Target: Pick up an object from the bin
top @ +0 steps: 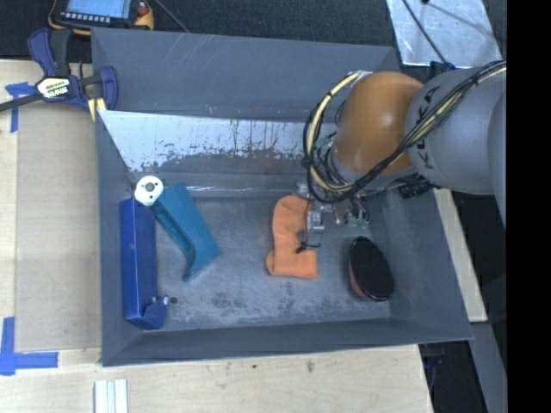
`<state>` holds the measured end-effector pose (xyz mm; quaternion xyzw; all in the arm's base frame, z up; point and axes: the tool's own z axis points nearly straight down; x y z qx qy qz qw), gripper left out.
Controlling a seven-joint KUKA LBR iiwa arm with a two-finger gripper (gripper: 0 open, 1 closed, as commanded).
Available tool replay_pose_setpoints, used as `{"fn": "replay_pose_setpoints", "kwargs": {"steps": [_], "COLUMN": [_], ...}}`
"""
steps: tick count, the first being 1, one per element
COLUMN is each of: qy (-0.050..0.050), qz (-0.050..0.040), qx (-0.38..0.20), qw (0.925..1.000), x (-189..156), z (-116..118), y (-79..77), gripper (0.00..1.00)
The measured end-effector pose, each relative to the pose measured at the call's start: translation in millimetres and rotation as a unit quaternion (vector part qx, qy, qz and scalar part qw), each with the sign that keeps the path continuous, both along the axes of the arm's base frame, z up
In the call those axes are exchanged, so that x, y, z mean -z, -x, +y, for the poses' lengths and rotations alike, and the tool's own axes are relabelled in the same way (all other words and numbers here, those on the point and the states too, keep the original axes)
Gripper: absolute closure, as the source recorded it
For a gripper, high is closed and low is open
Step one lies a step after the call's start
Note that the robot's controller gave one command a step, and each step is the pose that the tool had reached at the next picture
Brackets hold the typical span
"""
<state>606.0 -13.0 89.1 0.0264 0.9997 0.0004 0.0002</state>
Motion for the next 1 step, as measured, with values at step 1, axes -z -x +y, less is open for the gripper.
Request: {"fn": "replay_pose_setpoints", "kwargs": {"steps": [1], "qy": [0.0], "qz": [-0.0001], "qx": [0.0], "qw": [1.0], "x": [-0.1], "z": [0.0], "y": [-0.1], "gripper": [1.0]}}
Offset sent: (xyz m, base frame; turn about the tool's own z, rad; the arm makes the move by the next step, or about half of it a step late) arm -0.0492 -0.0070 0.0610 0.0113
